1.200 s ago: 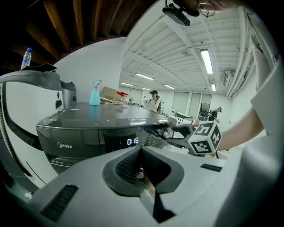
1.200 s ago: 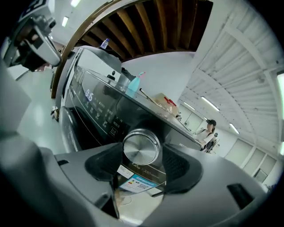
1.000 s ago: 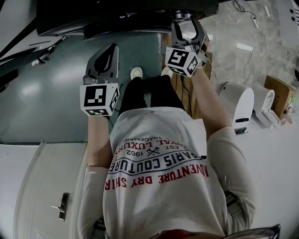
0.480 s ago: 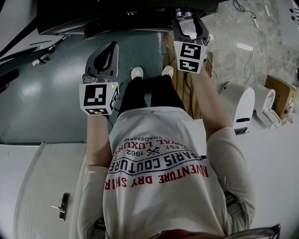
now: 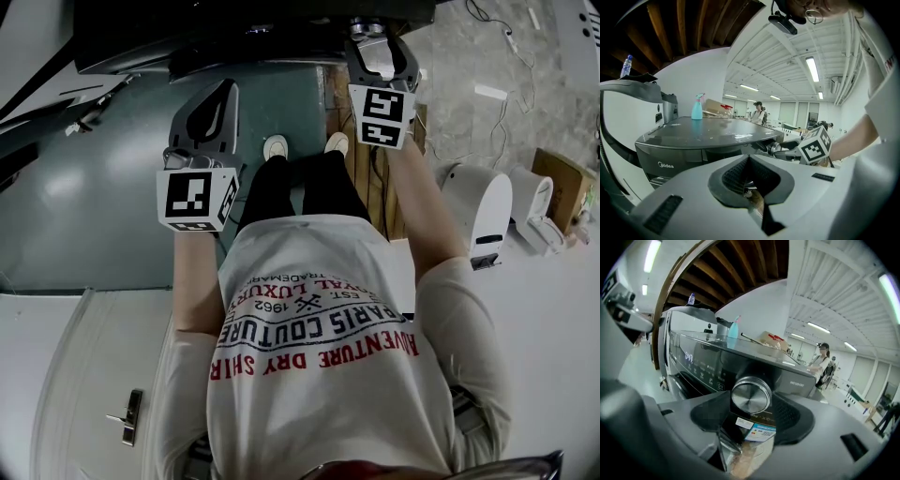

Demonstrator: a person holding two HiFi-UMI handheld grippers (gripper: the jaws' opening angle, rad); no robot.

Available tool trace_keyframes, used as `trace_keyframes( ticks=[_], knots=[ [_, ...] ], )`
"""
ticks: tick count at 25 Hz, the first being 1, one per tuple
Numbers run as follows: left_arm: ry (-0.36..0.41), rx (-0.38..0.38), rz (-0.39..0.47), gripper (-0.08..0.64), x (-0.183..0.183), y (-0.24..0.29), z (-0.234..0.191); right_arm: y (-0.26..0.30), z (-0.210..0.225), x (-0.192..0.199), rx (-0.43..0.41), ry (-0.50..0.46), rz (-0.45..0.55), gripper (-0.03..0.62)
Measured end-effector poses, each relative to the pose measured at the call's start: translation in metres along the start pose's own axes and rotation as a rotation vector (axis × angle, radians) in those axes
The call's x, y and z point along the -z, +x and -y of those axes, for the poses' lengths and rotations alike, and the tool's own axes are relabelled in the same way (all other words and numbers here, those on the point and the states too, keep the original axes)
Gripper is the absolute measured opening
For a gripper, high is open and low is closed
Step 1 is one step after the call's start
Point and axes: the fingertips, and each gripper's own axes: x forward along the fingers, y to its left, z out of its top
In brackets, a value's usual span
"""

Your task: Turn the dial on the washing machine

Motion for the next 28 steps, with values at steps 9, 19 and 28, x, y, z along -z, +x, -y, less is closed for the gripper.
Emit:
trace_keyframes(
  ticks=[9, 19, 28],
  knots=[
    [0.069, 0.029, 0.071, 0.017, -0.014, -0.001, 0.004, -0.006, -0.012, 0.006, 0.096, -0.407, 0.020, 0.287],
    [0.105, 0.070, 0.074, 0.017, -0.015, -0.002, 0.010, 0.002, -0.001, 0.009, 0.144, -0.450, -0.035, 0.256],
    [0.100, 0.085, 0.062, 0.017, -0.011, 0.001, 0.006, 0.001, 0.003, 0.008, 0.096, -0.176, -0.045, 0.225]
  ],
)
